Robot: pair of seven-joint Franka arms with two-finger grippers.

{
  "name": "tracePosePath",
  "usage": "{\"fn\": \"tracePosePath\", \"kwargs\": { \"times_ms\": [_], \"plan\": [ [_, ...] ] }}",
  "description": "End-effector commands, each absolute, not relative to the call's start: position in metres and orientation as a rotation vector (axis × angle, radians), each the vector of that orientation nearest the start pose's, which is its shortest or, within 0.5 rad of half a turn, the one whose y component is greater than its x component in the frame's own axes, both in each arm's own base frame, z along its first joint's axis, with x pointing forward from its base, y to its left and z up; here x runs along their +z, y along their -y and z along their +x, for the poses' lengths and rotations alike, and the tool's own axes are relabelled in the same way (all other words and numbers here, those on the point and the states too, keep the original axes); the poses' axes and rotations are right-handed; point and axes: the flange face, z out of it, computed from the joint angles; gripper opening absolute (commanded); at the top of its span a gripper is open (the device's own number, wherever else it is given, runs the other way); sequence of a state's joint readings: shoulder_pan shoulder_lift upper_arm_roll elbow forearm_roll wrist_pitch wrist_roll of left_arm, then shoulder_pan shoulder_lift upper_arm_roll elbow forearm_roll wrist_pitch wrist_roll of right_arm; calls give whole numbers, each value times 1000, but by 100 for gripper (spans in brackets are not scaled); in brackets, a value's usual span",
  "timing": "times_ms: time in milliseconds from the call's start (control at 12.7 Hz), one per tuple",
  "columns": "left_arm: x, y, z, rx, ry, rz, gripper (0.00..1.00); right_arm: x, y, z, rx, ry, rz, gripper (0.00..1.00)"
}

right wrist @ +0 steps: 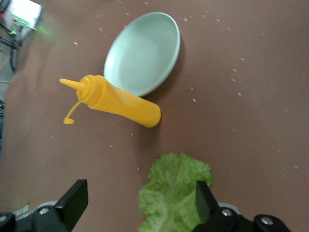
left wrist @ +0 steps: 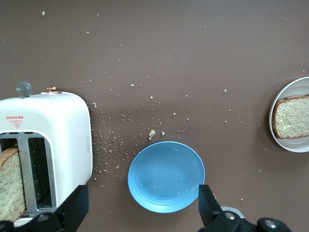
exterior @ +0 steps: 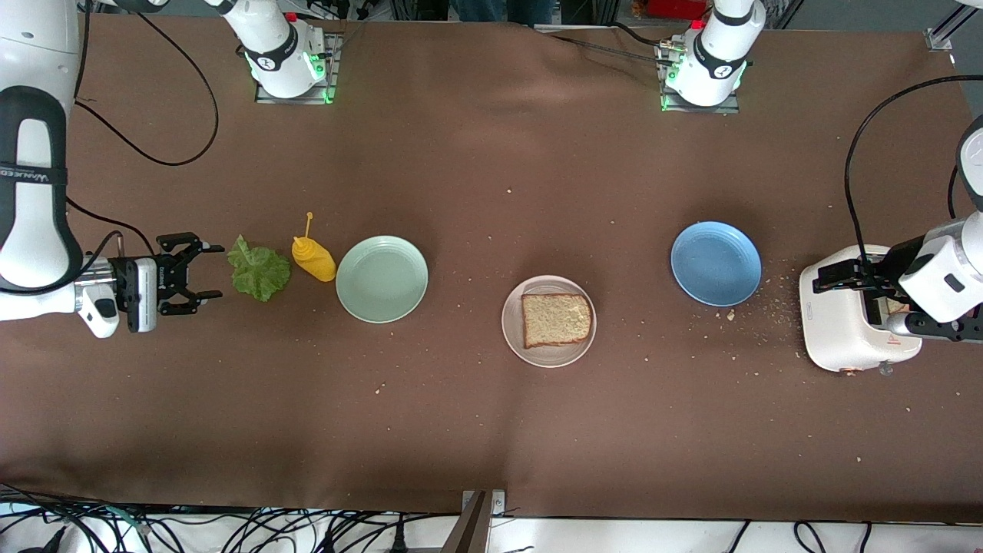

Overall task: Make sandwich in beige plate with both arms
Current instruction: 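Grasp the green lettuce leaf with the right gripper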

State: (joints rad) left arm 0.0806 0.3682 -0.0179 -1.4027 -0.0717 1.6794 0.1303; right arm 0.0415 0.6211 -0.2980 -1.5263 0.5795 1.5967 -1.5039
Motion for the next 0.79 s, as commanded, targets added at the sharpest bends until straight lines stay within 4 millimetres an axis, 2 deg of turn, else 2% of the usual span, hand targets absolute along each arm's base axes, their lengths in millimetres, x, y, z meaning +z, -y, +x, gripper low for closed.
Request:
{"fn": "tracePosePath", "kwargs": {
  "times_ms": [0, 393, 707],
  "plan": [
    [491, -35, 659, 138, -91, -3185, 100, 287, 58, 653, 188, 1265, -2413, 99],
    [491, -34, 659, 138, -93, -3185, 100, 250, 37, 643, 339, 1126, -2678, 98],
    [491, -34, 659, 138, -93, -3185, 100, 195, 41, 611, 338, 1045, -2762, 93]
  ]
}}
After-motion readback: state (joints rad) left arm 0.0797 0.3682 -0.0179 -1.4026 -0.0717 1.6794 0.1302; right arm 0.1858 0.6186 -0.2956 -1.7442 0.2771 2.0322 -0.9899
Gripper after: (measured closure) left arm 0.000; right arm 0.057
